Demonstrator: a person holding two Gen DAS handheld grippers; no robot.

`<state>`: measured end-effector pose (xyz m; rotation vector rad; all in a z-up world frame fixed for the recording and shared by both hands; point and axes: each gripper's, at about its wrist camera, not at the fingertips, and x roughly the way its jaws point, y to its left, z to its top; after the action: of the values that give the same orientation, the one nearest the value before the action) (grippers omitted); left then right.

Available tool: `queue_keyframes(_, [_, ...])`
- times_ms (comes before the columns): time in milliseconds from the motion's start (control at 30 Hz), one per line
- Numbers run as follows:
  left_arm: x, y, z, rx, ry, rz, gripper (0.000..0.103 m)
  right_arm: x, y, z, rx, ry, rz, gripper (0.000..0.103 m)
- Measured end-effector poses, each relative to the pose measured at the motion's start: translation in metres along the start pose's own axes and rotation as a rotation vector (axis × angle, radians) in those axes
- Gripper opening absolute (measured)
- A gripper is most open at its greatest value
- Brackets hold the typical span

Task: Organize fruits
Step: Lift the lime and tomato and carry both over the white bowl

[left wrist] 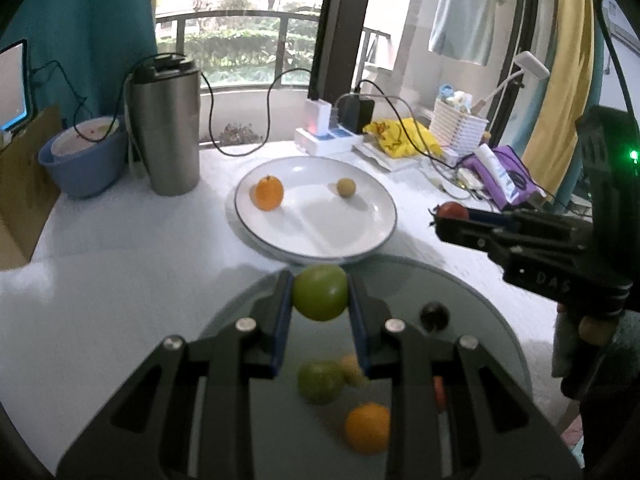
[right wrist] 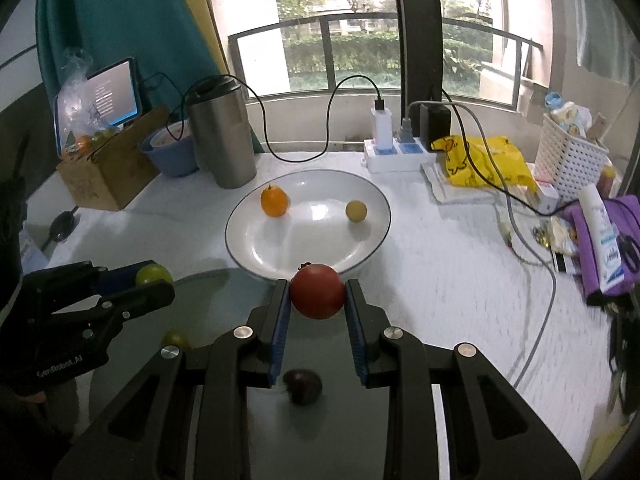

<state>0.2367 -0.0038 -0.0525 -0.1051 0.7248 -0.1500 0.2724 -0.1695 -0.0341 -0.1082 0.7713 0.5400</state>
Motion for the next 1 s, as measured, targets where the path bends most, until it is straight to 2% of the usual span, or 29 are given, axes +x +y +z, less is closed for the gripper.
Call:
queue_keyframes(367, [0.028,0.009,0.028,0.017,-0.018,-0.009,0.028,0.028,-0.008,0.021,-0.022,0.015,0.010,0.029])
queue_keyframes(1000, [0.094,0.036,0.049,-0.012,0.039,0.015,0.028,0.102,-0.017,0.043,-0.038,0.094,0.028,0.029])
